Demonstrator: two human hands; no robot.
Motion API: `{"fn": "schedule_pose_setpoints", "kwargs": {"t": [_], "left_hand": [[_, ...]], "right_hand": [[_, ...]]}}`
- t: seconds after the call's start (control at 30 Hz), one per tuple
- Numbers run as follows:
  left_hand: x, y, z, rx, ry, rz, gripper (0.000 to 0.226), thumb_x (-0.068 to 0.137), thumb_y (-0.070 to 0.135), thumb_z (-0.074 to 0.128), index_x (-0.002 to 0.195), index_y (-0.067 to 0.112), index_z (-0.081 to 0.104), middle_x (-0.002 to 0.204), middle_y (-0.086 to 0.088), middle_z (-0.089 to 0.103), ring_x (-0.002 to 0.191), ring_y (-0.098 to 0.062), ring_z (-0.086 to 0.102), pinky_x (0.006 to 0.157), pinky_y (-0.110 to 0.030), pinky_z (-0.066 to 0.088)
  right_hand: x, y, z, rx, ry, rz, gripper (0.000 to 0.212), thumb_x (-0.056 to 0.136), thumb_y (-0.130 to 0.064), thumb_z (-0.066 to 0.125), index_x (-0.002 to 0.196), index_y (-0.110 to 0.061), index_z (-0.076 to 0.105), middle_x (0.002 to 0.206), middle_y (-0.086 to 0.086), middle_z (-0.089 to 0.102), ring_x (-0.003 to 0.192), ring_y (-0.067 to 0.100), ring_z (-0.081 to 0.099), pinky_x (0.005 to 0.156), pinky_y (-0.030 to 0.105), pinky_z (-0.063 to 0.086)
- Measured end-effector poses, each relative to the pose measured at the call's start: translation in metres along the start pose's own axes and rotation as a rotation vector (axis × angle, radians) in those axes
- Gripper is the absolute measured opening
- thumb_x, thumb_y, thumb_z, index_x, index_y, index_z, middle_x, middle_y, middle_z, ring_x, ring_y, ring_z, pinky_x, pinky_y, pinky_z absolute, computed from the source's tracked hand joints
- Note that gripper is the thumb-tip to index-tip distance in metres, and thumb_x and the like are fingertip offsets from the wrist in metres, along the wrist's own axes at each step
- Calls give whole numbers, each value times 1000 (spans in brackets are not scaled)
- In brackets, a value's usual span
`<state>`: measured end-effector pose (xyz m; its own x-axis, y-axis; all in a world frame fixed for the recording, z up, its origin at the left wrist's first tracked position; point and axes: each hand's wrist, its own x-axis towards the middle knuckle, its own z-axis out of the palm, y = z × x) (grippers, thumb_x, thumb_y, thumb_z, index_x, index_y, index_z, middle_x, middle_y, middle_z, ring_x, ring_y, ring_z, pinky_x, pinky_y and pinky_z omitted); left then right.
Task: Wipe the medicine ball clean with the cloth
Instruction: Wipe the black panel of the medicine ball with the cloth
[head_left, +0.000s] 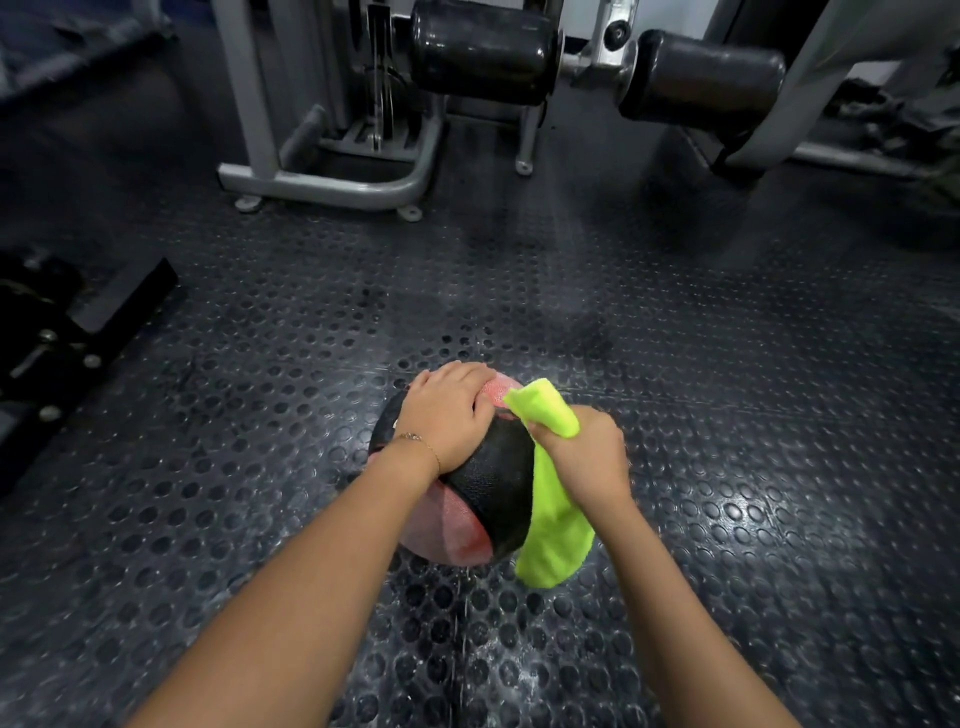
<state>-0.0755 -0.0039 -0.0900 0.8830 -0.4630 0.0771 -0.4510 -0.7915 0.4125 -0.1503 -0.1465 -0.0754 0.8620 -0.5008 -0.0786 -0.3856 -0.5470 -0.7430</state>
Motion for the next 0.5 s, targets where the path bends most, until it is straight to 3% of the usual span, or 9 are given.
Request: {"fn": "schedule_pose_setpoints", "kwargs": {"t": [0.1, 0.17, 0.3, 0.37, 0.43, 0.5], "left_hand": [[-4, 3, 0, -6, -1, 33, 57, 83, 33, 22, 133, 24, 49, 142, 8, 46, 134, -14, 36, 113, -38, 24], [-6, 7, 2, 20, 2, 46, 54, 86, 33, 24, 133, 25, 49, 141, 9, 46, 134, -14, 36, 113, -37, 24], [-2, 6, -4, 49, -62, 79, 50, 91, 33, 24, 136, 28, 44, 146, 11, 40, 138, -12, 29, 115, -36, 18], [-3, 5, -6, 76, -123, 95, 44, 97, 29, 29, 141, 28, 38, 151, 11, 32, 142, -14, 23, 116, -36, 13], [-6, 12, -3, 156, -88, 48, 46, 98, 32, 30, 144, 29, 32, 155, 6, 25, 143, -19, 20, 116, -41, 13], [-7, 24, 1, 198, -19, -145, 52, 97, 38, 29, 148, 25, 23, 157, -6, 17, 143, -28, 18, 114, -49, 16]], "right_hand": [[6, 3, -6, 20, 20, 84, 30, 79, -31, 66, 57, -18, 49, 71, 9, 58, 75, 32, 57, 65, 35, 40], [6, 4, -9, 15, 60, 106, 29, 79, -33, 65, 60, -17, 51, 74, 12, 60, 78, 35, 59, 65, 34, 40], [-13, -1, -5, -18, -15, -13, 32, 79, -34, 66, 55, -22, 47, 70, 11, 60, 73, 32, 57, 63, 34, 40], [-11, 1, -7, 20, -5, 45, 28, 79, -32, 66, 58, -19, 51, 69, 8, 57, 72, 30, 55, 64, 36, 42], [-8, 0, -9, 34, 43, 111, 23, 80, -32, 64, 69, -13, 59, 75, 11, 61, 76, 32, 57, 66, 36, 43], [-13, 0, -6, -8, 60, 88, 26, 81, -37, 62, 74, -12, 61, 81, 13, 65, 80, 35, 59, 67, 35, 44]]}}
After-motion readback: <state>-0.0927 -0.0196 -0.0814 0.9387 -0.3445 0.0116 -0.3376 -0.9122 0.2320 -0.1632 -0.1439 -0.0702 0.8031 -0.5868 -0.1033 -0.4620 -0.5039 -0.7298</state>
